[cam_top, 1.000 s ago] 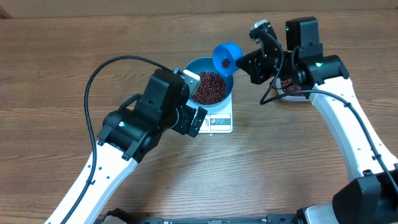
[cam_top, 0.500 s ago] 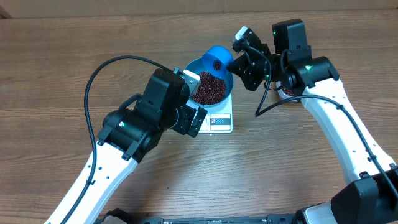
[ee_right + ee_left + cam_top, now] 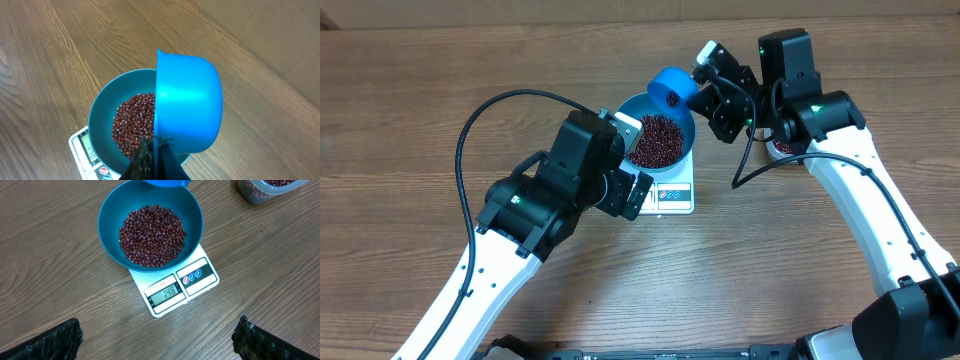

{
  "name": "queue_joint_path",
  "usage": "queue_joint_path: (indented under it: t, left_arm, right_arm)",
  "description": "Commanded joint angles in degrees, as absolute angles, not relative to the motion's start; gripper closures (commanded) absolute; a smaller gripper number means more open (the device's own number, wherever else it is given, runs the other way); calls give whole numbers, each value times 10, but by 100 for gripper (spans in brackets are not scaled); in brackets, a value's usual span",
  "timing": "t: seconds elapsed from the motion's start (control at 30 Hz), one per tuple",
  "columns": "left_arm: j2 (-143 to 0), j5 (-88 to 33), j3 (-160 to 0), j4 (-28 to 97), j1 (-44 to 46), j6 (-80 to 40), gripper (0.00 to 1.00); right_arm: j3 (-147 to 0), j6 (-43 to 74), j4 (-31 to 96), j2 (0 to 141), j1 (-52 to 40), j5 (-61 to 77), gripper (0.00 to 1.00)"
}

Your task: Scoop item into bowl and weigh 150g on scale

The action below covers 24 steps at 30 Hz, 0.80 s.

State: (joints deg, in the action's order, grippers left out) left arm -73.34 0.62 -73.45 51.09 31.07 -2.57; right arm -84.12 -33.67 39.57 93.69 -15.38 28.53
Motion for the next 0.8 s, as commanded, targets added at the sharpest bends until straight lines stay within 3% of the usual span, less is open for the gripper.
queue_joint_path:
  t: [0.0, 0.77]
  left_arm:
    - [-728, 2, -744, 510, 308, -19, 0]
    - [-728, 2, -744, 510, 308, -19, 0]
  right_arm:
    - [-860, -382, 387, 917, -154, 285, 96]
    - [-860, -441, 345, 917, -154, 281, 96]
